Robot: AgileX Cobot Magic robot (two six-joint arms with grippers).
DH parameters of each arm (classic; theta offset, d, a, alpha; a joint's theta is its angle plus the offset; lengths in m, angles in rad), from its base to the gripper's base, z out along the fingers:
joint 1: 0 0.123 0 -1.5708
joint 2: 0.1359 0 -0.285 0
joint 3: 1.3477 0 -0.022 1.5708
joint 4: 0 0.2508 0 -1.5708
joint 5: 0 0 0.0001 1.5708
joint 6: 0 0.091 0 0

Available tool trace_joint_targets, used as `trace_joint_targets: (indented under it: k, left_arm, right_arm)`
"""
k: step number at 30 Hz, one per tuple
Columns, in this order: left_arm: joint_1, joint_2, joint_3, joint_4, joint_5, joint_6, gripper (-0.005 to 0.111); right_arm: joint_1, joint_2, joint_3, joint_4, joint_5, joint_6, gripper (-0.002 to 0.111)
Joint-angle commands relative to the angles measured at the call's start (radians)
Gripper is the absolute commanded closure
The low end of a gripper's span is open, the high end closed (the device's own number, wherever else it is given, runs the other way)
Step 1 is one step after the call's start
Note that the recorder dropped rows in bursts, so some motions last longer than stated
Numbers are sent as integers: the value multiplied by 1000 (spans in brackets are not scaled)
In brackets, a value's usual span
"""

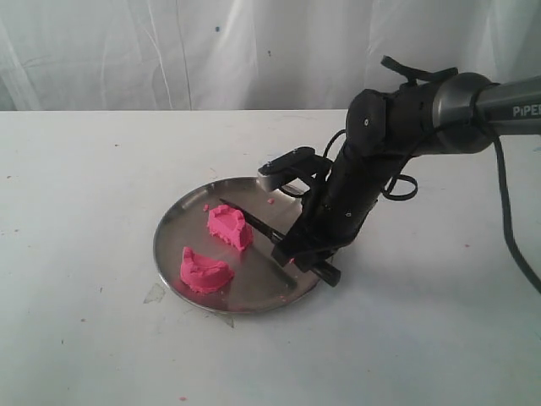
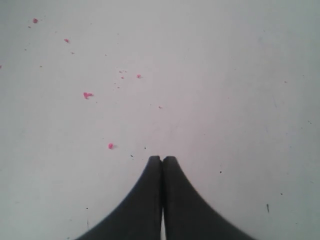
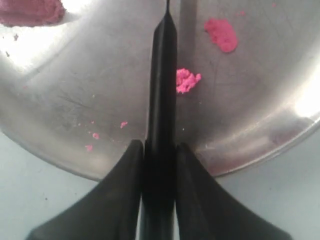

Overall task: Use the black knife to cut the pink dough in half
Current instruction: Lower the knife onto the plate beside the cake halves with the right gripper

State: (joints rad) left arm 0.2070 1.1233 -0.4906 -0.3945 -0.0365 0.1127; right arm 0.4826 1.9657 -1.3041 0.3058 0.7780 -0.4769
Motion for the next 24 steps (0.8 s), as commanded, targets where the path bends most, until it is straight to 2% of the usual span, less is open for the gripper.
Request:
trace_joint_targets:
  k: [1, 6, 16, 24]
  left_arm:
    - [1, -5, 5, -8, 12, -8, 107]
    - [1, -5, 5, -8, 8, -14, 107]
    - [1, -5, 5, -8, 1, -60, 107]
    - [1, -5, 5, -8, 1, -80, 107]
  right_arm:
    - [-4, -3, 2, 4, -65, 22, 108]
    - [-4, -1, 2, 4, -129, 39, 108]
    - [-4, 71, -50, 8, -101, 43, 108]
    - [-4, 71, -50, 5, -166, 43, 84]
